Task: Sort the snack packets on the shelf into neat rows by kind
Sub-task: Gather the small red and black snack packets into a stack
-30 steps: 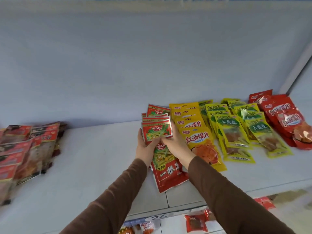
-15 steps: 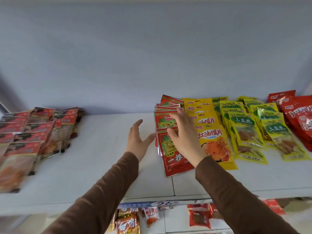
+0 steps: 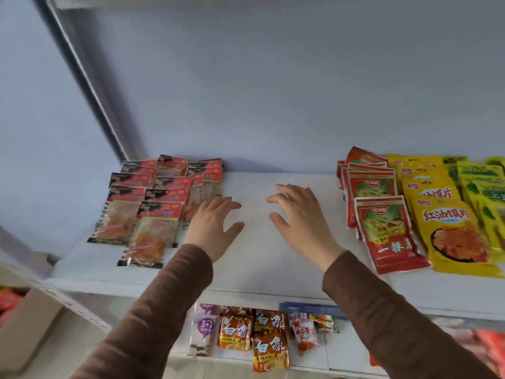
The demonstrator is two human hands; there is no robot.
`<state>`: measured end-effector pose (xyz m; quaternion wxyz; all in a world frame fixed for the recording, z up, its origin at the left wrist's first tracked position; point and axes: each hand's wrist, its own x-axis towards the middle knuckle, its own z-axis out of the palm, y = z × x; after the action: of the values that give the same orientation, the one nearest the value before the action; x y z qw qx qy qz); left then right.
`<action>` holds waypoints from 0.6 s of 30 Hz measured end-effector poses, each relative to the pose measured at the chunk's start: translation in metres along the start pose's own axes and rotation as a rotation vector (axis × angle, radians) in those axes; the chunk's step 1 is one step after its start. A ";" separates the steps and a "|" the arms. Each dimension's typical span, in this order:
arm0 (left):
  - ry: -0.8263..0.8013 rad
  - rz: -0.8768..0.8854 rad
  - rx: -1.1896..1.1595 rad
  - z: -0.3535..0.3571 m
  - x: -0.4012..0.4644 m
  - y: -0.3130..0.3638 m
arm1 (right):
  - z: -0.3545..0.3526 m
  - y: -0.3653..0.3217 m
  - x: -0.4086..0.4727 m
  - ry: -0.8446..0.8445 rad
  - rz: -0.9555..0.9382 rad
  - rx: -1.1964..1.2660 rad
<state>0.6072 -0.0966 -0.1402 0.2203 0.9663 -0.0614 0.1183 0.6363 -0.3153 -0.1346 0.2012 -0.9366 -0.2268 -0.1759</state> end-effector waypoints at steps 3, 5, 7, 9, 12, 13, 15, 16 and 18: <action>-0.023 0.003 0.001 -0.024 -0.015 -0.040 | 0.024 -0.046 0.005 -0.007 0.004 0.011; -0.034 0.000 0.002 -0.036 -0.025 -0.063 | 0.038 -0.071 0.006 -0.029 0.025 0.011; -0.046 -0.001 -0.004 -0.043 -0.033 -0.082 | 0.050 -0.089 0.006 -0.055 0.039 0.010; -0.047 -0.008 -0.023 -0.048 -0.038 -0.097 | 0.058 -0.103 0.008 -0.070 0.043 0.012; -0.025 -0.023 -0.046 -0.053 -0.042 -0.115 | 0.069 -0.114 0.014 -0.095 0.043 0.046; -0.015 -0.034 -0.052 -0.054 -0.042 -0.121 | 0.072 -0.117 0.017 -0.107 0.035 0.063; 0.004 -0.059 -0.056 -0.056 -0.045 -0.132 | 0.079 -0.122 0.022 -0.125 0.009 0.109; 0.014 -0.067 -0.053 -0.057 -0.046 -0.137 | 0.082 -0.125 0.025 -0.133 -0.001 0.142; 0.027 -0.079 -0.050 -0.061 -0.048 -0.147 | 0.089 -0.131 0.030 -0.158 -0.003 0.221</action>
<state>0.5737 0.0648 -0.1595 0.2498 0.9604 -0.0230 0.1210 0.6178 -0.1576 -0.1594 0.2845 -0.9192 -0.2615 -0.0760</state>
